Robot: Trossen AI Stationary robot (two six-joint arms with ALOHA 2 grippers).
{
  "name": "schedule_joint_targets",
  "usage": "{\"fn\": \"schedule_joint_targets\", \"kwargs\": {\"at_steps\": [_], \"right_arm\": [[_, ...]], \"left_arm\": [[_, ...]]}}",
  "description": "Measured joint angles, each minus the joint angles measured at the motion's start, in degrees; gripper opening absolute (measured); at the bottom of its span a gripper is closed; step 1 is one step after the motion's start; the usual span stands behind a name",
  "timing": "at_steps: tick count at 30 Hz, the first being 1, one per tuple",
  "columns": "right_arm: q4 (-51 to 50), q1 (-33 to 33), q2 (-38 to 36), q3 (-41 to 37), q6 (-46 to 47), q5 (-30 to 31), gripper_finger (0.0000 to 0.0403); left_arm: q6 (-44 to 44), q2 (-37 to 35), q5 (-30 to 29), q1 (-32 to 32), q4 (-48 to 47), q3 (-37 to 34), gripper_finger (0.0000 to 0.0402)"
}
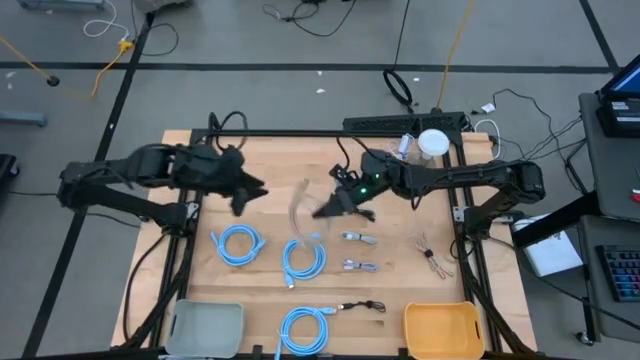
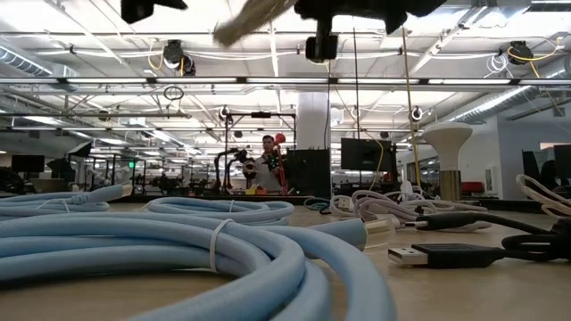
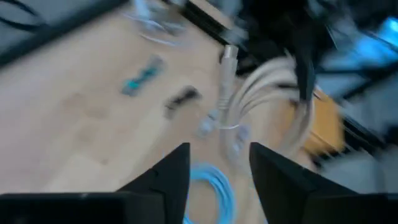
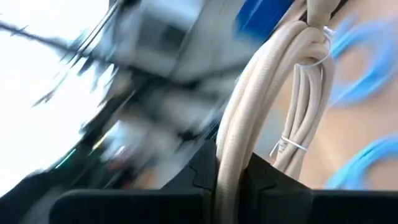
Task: Pick & Place USB Port
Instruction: Put the brown HDMI cable into the gray bin
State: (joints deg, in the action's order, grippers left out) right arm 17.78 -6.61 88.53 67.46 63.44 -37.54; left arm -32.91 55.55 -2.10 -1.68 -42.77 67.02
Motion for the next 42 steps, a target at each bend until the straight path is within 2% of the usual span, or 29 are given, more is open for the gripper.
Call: {"fn": "schedule_joint_targets", "kwargs": {"at_steps": [2, 5, 7, 8, 12, 16, 19, 25, 31, 42], "right_arm": [[0.4, -0.8, -0.1, 0.0, 2.6, -10.3, 0.0015], [0.6, -1.3, -0.1, 0.0, 5.6, -22.1, 0.0015], [0.8, -1.6, -0.1, 0.0, 6.8, -27.5, 0.0015], [0.4, -1.6, -0.1, 0.3, 6.8, -28.4, 0.0015], [1.8, -1.6, -2.3, 0.6, 3.7, -25.6, 0.0013], [0.9, -0.4, -3.4, 0.5, -2.5, -15.9, 0.0008], [0.3, 1.3, -4.0, 0.7, -4.2, -12.5, 0.0005], [-2.5, 3.9, -5.7, 0.7, -6.1, -9.6, 0.0005], [-2.6, 4.5, -6.6, 0.8, -6.4, -8.8, 0.0004], [-3.4, 4.5, -6.5, 0.7, -7.0, -8.8, 0.0004]], "left_arm": [[2.2, -0.4, 7.3, -1.3, 0.4, 0.0, 0.0186], [4.3, 1.2, 15.4, -2.4, 0.7, 0.0, 0.0196], [5.7, 3.8, 18.5, -2.5, 2.0, 0.0, 0.0197], [6.0, 5.3, 20.1, -2.5, 2.5, 0.0, 0.0196], [6.9, 12.5, 27.7, -2.1, 10.8, 0.0, 0.0181], [7.8, 19.1, 30.4, -0.6, 18.9, -0.1, 0.0154], [8.6, 20.9, 31.8, -0.4, 22.3, -0.2, 0.0134], [9.5, 21.4, 33.6, -1.2, 25.6, -0.2, 0.0116], [9.3, 21.3, 34.1, -0.8, 29.9, -0.2, 0.0125], [7.5, 21.3, 35.3, 0.6, 33.8, 0.1, 0.0178]]}}
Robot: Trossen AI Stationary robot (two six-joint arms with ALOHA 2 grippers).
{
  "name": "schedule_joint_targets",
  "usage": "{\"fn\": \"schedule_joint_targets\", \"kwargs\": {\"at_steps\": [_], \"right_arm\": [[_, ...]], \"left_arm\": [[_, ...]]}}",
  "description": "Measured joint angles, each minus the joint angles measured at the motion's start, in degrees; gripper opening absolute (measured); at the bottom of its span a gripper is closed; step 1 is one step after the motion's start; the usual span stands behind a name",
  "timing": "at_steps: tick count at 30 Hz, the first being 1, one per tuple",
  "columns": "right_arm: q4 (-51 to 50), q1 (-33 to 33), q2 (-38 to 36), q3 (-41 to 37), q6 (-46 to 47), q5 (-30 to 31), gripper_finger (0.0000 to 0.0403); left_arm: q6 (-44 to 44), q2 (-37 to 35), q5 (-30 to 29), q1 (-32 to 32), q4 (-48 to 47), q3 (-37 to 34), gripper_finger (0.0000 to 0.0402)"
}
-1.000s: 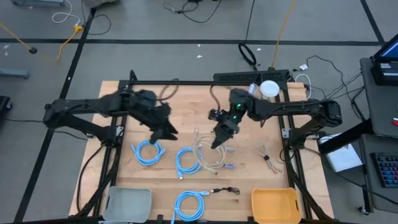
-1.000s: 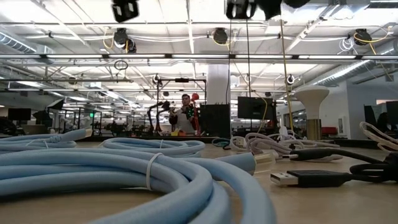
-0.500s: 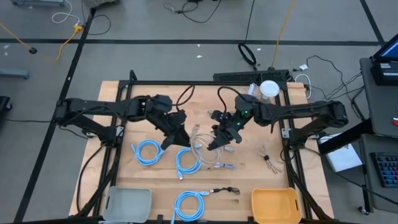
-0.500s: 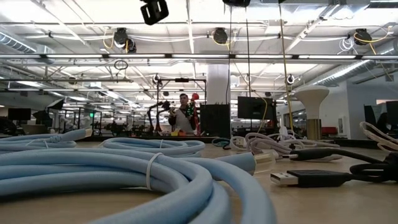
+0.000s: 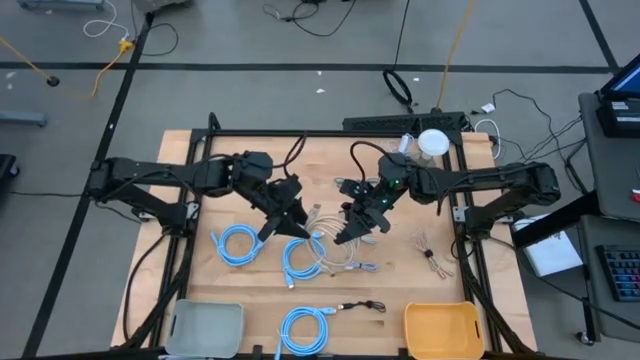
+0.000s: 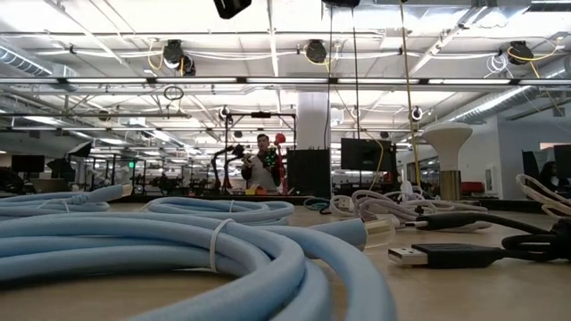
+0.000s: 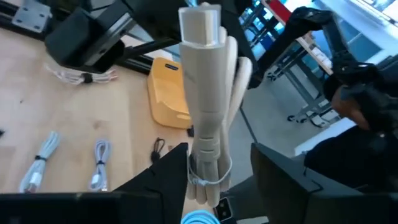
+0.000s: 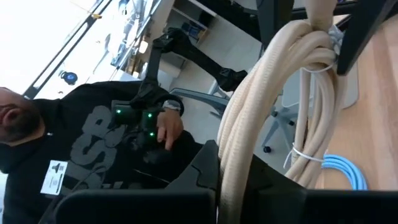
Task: Pick & Place USB Port
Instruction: Put the brown HDMI cable into the gray bin
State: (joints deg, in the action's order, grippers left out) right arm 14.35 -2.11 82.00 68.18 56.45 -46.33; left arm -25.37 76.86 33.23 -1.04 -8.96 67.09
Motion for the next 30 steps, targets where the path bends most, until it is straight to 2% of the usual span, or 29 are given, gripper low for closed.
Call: {"fn": "schedule_joint_targets", "kwargs": {"at_steps": [3, 6, 9, 13, 14, 17, 19, 26, 28, 30], "right_arm": [[-0.2, -0.1, 0.0, 0.0, -0.2, 0.1, 0.0004], [0.0, -0.3, 0.0, 0.0, -0.4, 0.0, 0.0004], [0.1, -0.4, 0.0, 0.0, -0.5, -0.1, 0.0004], [0.2, -0.5, -0.1, 0.0, -0.6, 0.3, 0.0004], [0.1, -0.5, -0.1, 0.0, -0.8, 1.2, 0.0004], [0.0, -0.9, -0.2, 0.0, -0.8, 4.5, 0.0012], [0.8, -1.1, -0.3, 0.0, -0.4, 8.2, 0.0035], [-2.6, -2.1, -4.2, -0.1, -6.6, 23.0, 0.0141], [-5.0, -2.9, -6.2, 0.0, -8.9, 30.5, 0.0167], [-8.9, -3.4, -7.8, 0.0, -10.5, 39.6, 0.0189]], "left_arm": [[-0.5, 0.0, -0.6, 0.0, -0.1, 0.0, 0.0183], [-0.8, 0.0, -0.9, 0.0, 0.8, 0.0, 0.0168], [-0.8, 0.0, -0.9, -0.1, 1.1, 0.0, 0.0130], [-1.7, 0.0, -0.7, -0.5, 1.7, 0.0, 0.0052], [-2.0, 0.0, -0.5, -0.6, 1.6, -0.1, 0.0041], [-5.6, -0.1, -1.3, -0.7, 1.2, -0.1, 0.0041], [-10.1, -0.2, -2.3, -0.6, 1.0, -0.1, 0.0041], [-24.7, -3.0, -12.0, 3.4, 0.9, -0.1, 0.0041], [-26.7, -5.3, -17.6, 5.0, -2.8, -0.1, 0.0041], [-28.0, -7.8, -25.7, 6.6, -3.5, -0.1, 0.0041]]}}
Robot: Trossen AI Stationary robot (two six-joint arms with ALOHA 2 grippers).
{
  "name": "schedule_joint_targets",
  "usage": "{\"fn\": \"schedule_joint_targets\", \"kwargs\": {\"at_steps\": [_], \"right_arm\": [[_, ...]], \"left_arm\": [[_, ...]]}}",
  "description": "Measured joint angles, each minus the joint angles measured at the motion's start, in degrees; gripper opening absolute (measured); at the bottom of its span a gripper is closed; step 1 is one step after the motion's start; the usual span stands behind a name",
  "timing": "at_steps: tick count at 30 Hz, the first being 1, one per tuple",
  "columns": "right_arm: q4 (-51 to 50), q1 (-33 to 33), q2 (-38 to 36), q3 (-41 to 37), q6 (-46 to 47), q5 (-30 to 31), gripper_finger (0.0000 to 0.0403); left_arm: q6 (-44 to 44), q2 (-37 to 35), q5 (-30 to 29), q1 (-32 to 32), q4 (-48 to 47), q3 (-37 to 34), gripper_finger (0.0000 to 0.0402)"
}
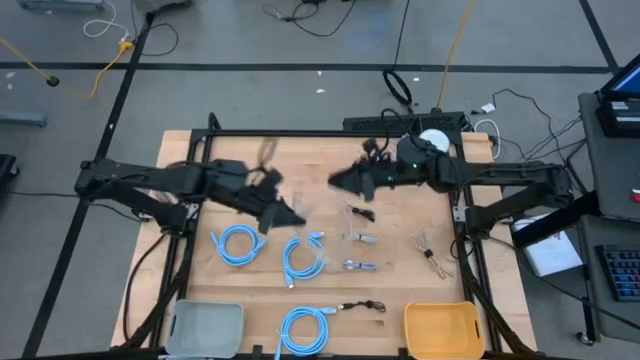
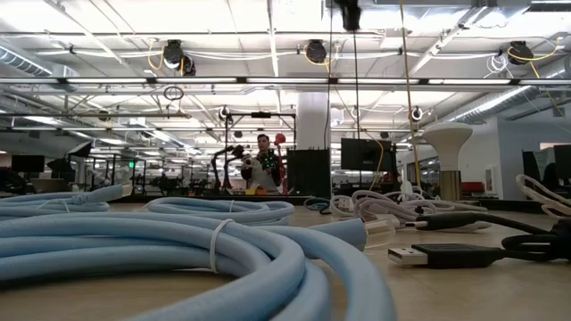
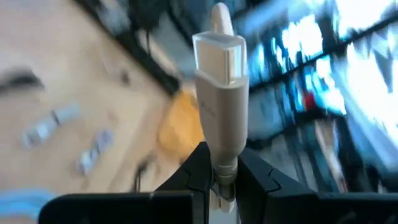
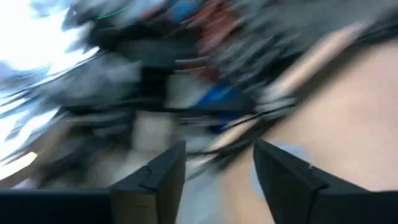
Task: Pick & Place USB Port
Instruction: Put the brown HDMI cable into the gray bin
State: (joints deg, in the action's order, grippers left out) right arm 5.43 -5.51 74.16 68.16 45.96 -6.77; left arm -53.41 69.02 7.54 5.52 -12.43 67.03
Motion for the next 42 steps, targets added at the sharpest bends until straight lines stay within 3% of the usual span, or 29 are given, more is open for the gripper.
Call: {"fn": "schedule_joint_targets", "kwargs": {"at_steps": [3, 8, 11, 13, 16, 19, 28, 37, 42], "right_arm": [[-2.3, 0.2, -1.9, -0.1, -1.2, 9.6, 0.0214], [0.0, 1.2, -2.4, 0.0, -0.6, 11.5, 0.0239], [3.8, 3.4, -0.6, -0.1, -0.4, 16.3, 0.0249], [7.9, 5.0, 0.9, -0.4, -0.7, 19.8, 0.0253], [18.1, 6.9, 4.4, -0.6, -1.5, 23.9, 0.0257], [25.1, 7.7, 8.0, -0.7, -1.7, 25.0, 0.0258], [26.7, 8.4, 10.0, -0.7, -3.2, 25.2, 0.0257], [25.2, 9.9, 9.5, -0.7, -4.2, 26.3, 0.0256], [26.1, 10.6, 9.5, -0.7, -3.6, 28.1, 0.0256]], "left_arm": [[-0.5, -4.9, -16.7, 2.8, -6.3, 0.0, 0.0041], [0.8, -11.1, -37.4, 6.6, -9.6, 0.0, 0.0041], [2.4, -12.3, -51.6, 9.3, -9.5, 0.0, 0.0041], [6.8, -12.3, -56.6, 10.1, -5.1, 0.0, 0.0041], [8.8, -11.6, -57.8, 9.5, -1.1, 0.0, 0.0041], [6.8, -10.3, -52.8, 8.0, 0.5, 0.0, 0.0041], [1.2, -10.1, -50.0, 10.1, 0.1, -0.1, 0.0041], [11.5, -16.1, -62.2, 9.6, 1.1, -0.1, 0.0041], [11.9, -18.3, -62.9, 8.6, 1.0, -0.1, 0.0041]]}}
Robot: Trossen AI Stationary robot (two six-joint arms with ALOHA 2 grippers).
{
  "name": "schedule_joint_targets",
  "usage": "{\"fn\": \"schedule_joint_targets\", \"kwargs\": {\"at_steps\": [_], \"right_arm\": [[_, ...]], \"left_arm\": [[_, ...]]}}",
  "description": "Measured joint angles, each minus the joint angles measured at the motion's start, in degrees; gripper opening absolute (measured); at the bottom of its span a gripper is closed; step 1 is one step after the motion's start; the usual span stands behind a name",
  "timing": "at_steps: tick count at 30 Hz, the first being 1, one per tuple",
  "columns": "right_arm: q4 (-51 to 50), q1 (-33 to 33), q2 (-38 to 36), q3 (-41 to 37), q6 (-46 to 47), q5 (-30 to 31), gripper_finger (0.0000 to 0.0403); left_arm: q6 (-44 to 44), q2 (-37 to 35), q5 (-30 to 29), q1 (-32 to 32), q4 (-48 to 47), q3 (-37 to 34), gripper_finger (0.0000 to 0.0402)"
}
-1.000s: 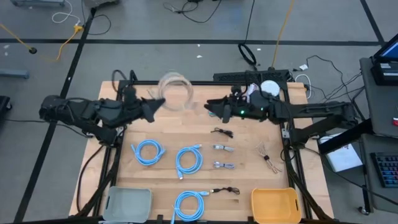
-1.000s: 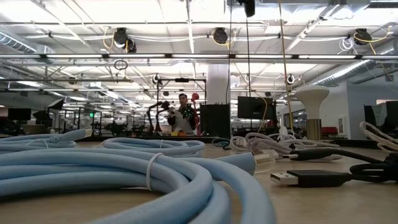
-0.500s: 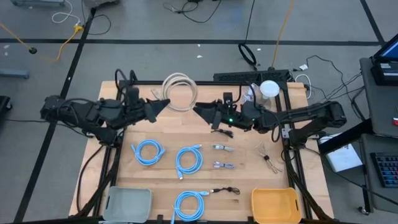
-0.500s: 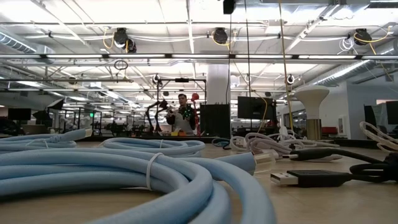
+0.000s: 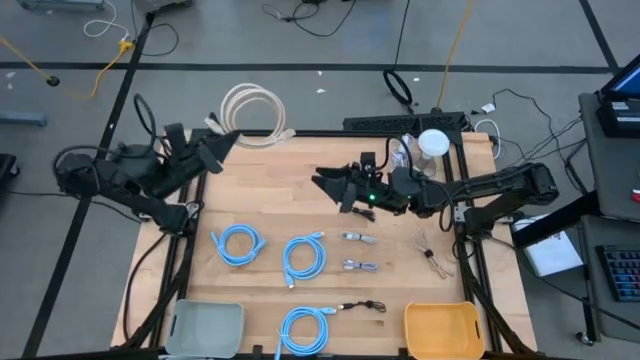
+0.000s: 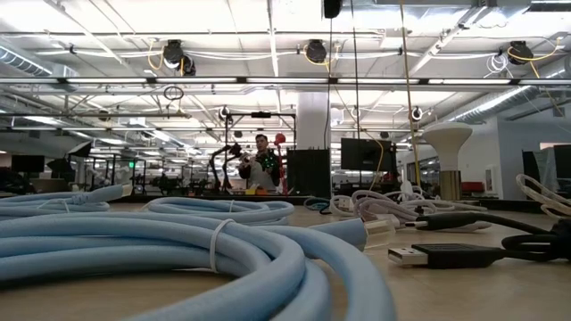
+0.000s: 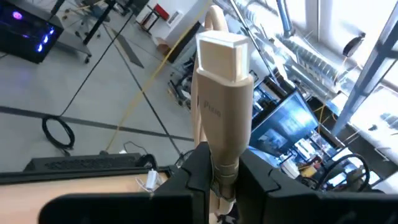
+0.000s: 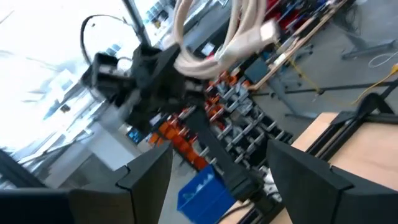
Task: Pick & Place USB Port
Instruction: Put the brown HDMI cable into the gray bin
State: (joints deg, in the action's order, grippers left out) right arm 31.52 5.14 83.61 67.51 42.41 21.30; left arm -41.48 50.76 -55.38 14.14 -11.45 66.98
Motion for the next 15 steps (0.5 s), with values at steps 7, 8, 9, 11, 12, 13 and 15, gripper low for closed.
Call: {"fn": "schedule_joint_targets", "kwargs": {"at_steps": [7, 8, 9, 11, 12, 13, 15], "right_arm": [[3.0, 0.0, 0.0, 0.0, -1.4, 1.5, 0.0256], [3.6, 0.0, 0.0, 0.0, -1.6, 1.5, 0.0256], [3.9, 0.0, 0.0, 0.0, -1.7, 1.5, 0.0256], [4.4, -0.3, 0.0, 0.0, -1.9, 1.6, 0.0256], [4.8, -0.4, 0.0, 0.0, -2.2, 1.6, 0.0256], [5.5, -0.5, 0.0, 0.0, -2.6, 1.6, 0.0256], [7.1, -0.6, 0.0, 0.0, -3.0, 1.6, 0.0256]], "left_arm": [[4.9, 4.9, 7.2, -2.0, 13.5, 0.0, 0.0041], [5.2, 5.9, 10.1, -2.6, 15.8, 0.0, 0.0041], [4.4, 6.8, 12.5, -3.1, 16.9, 0.0, 0.0041], [1.6, 8.5, 14.8, -3.5, 16.6, 0.0, 0.0041], [0.6, 9.3, 15.3, -3.6, 16.1, 0.0, 0.0041], [-0.4, 10.0, 15.8, -3.6, 15.7, 0.0, 0.0041], [-2.4, 10.9, 16.9, -3.6, 15.8, 0.0, 0.0041]]}}
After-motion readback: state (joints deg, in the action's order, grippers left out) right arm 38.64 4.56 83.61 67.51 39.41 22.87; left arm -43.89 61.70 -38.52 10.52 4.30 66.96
